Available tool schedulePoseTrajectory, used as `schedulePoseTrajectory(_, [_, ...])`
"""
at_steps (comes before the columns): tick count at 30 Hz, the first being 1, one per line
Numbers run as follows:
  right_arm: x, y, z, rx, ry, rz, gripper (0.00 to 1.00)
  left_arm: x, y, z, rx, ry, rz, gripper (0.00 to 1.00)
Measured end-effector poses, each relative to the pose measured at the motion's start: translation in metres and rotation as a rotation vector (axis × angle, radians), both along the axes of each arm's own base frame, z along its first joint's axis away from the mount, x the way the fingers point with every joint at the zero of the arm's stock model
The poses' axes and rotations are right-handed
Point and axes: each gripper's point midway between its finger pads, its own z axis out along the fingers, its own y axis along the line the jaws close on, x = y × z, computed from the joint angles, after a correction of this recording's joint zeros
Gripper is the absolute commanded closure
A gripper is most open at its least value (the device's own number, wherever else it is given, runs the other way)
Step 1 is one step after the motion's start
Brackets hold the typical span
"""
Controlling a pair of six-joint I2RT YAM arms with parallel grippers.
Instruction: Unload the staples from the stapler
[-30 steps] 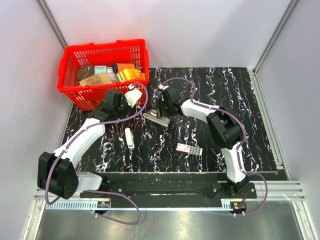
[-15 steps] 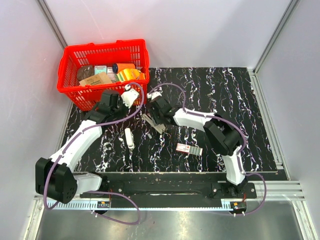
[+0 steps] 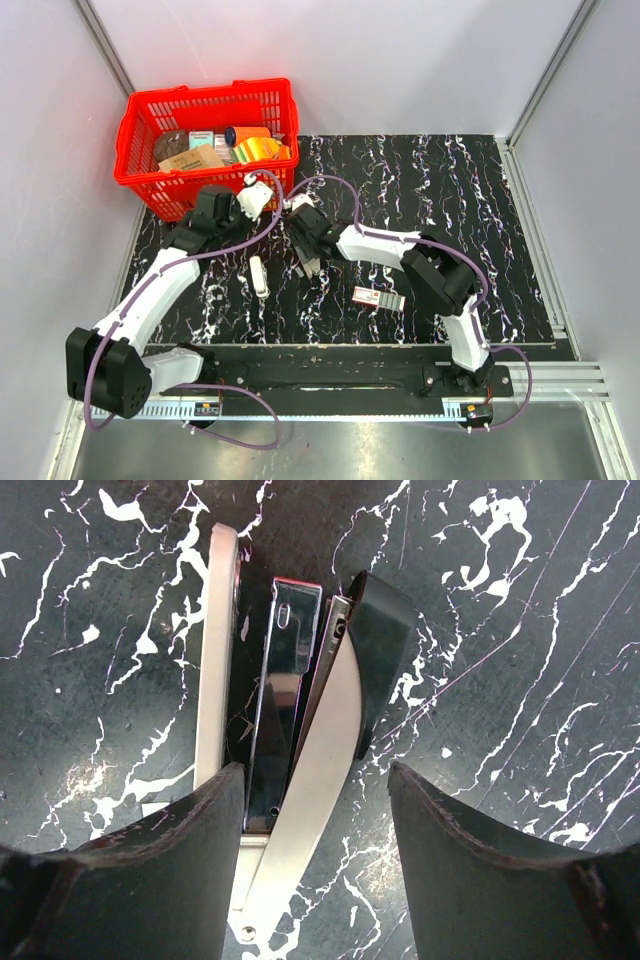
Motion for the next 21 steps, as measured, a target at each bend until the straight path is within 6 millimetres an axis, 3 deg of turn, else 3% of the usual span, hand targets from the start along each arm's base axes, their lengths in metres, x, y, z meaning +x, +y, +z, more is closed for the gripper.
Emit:
schedulePoseTrajectory(5, [0.009, 0.005, -0.001, -0.014, 0.017, -0.006, 0.42, -0.001, 0.001, 0.001, 0.003, -0.003, -0.001, 0.74])
schedulePoseTrajectory(9, [0.019, 0.007, -0.003, 0.013, 0.033, -0.023, 0.54, -0.002, 0.001, 0.002, 0.005, -0.004, -0.003, 0.74])
schedulePoseTrajectory(12, [0.023, 0.002, -0.004, 0.027, 0.047, -0.039, 0.69, -0.002, 0.002, 0.001, 0.007, -0.005, -0.005, 0.74])
schedulePoseTrajectory(17, [0.029, -0.007, -0.004, 0.035, 0.04, -0.061, 0.83, -0.002, 0.002, 0.001, 0.007, -0.004, -0.004, 0.74])
schedulePoseTrajectory(21, [0.028, -0.028, 0.001, -0.031, -0.006, -0.077, 0.92, -0.004, 0.001, 0.0, 0.001, 0.008, -0.004, 0.74])
